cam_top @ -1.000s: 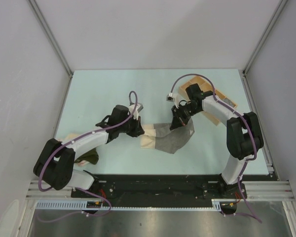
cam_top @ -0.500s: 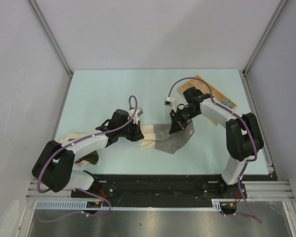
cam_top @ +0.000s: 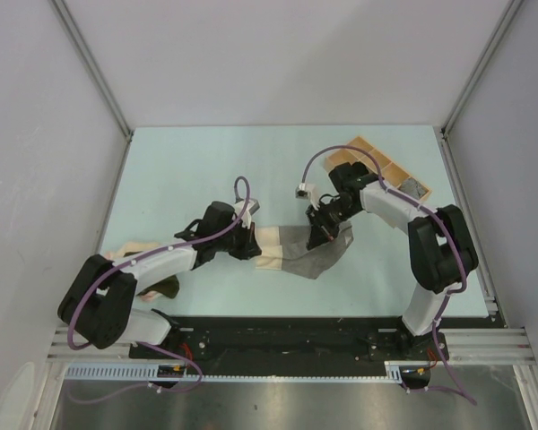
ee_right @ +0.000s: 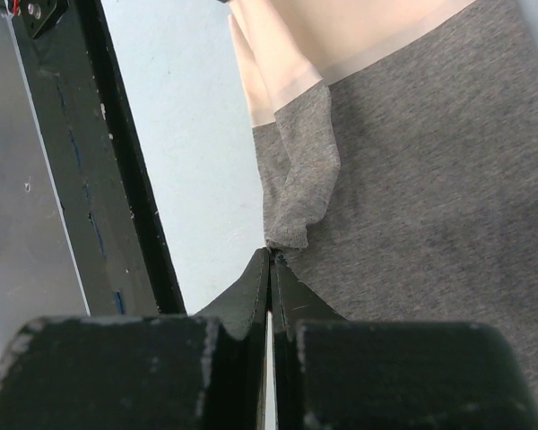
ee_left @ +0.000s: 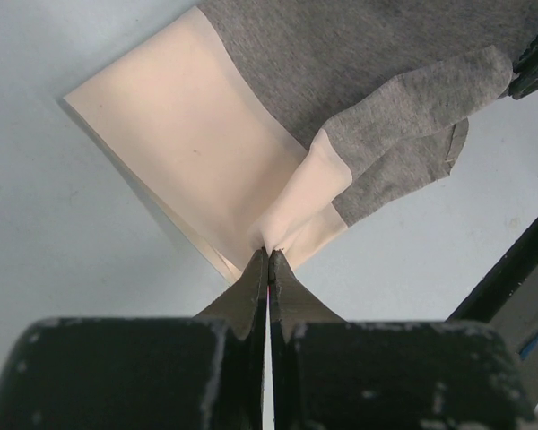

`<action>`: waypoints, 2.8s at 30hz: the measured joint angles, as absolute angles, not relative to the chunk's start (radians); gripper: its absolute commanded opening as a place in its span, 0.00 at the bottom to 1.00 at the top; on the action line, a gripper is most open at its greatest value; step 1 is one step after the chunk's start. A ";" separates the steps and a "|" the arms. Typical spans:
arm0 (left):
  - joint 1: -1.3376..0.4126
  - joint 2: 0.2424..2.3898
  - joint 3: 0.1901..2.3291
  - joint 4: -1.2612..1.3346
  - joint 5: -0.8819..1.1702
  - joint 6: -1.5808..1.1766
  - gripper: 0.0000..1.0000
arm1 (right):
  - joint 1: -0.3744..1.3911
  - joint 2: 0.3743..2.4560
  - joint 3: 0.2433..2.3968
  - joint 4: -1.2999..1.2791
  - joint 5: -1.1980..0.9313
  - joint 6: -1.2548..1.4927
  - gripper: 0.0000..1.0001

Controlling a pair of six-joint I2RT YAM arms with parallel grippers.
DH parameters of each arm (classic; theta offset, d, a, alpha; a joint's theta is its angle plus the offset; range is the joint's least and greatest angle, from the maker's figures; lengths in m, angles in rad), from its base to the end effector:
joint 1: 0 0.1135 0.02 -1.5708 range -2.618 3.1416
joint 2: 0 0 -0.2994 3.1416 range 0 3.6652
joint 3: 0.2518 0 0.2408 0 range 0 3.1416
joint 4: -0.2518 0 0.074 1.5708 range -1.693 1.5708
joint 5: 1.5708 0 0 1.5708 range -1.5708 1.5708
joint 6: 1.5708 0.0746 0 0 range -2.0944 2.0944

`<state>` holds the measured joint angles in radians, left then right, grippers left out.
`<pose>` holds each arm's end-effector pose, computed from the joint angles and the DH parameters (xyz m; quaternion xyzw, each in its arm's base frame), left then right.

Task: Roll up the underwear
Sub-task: Fold the underwear at the center of the board.

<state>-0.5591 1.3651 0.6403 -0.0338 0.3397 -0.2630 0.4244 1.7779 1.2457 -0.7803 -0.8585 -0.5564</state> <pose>0.2225 -0.1685 0.1976 0.1996 0.8857 -0.2979 0.2949 0.2905 0.1932 0.2212 -0.4720 0.7702 0.4041 0.1441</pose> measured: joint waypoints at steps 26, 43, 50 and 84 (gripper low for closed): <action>-0.579 1.367 0.627 -0.052 0.317 -0.292 0.02 | 0.451 1.776 1.206 -0.815 -0.827 -0.603 0.00; -0.589 1.362 0.627 -0.118 0.319 -0.315 0.48 | 0.490 1.802 1.203 -0.920 -0.801 -0.700 0.33; -0.590 1.247 0.629 -0.152 0.307 -0.316 0.56 | 0.500 1.800 1.199 -0.965 -0.801 -0.748 0.34; -0.662 1.250 0.553 -0.129 0.158 -0.482 0.60 | 0.626 1.812 1.159 -0.783 -0.714 -0.678 0.35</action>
<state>-0.6617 1.2495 0.5533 -0.1291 0.1581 -0.4820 0.6262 1.8122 1.1595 -0.7826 -0.7143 -0.6785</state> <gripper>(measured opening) 0.597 0.298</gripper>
